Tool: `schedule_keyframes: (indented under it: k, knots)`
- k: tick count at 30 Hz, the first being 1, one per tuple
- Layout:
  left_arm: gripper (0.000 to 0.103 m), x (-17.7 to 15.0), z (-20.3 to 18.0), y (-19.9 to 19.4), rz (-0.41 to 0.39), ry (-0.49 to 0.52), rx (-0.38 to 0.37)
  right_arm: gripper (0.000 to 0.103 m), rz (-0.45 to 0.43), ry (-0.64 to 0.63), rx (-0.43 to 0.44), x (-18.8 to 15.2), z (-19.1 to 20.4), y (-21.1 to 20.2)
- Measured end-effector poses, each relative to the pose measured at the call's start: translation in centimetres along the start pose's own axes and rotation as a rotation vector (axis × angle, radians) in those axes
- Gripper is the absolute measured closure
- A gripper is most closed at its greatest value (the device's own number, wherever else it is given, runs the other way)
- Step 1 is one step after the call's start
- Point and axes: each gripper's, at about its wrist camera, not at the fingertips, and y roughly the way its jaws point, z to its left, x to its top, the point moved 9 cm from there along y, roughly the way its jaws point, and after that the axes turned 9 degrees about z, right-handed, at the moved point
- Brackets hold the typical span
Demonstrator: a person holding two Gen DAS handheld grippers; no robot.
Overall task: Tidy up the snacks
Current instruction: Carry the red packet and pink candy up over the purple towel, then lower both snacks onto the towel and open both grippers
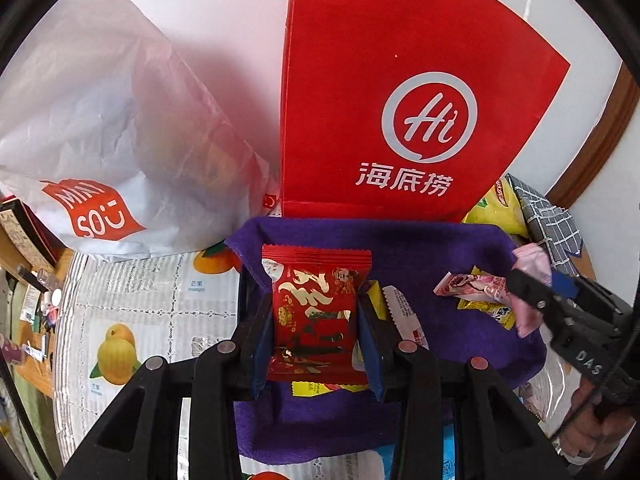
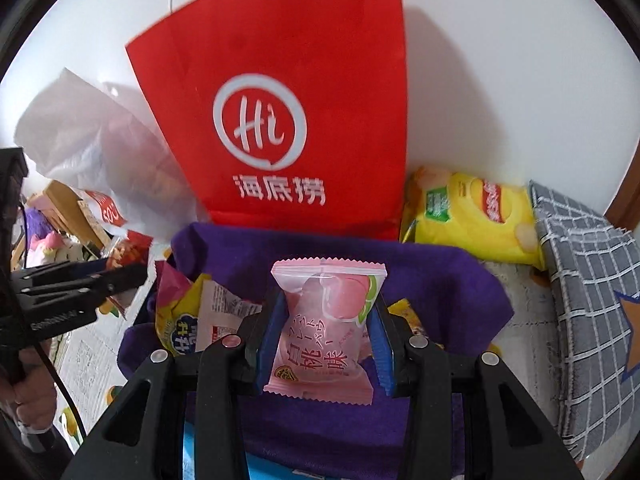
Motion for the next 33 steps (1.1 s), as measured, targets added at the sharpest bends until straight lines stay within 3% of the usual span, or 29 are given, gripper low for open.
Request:
schedule_keyframes:
  k: [11, 33]
  knots:
    - [0.066, 0.0, 0.0, 0.4, 0.021, -0.009, -0.027, 0.062, 0.038, -0.051, 0.008, -0.6, 1.8, 1.5]
    - [0.066, -0.1, -0.4, 0.5, 0.035, 0.017, -0.038, 0.062, 0.128, -0.095, -0.026, -1.6, 1.7, 3.5]
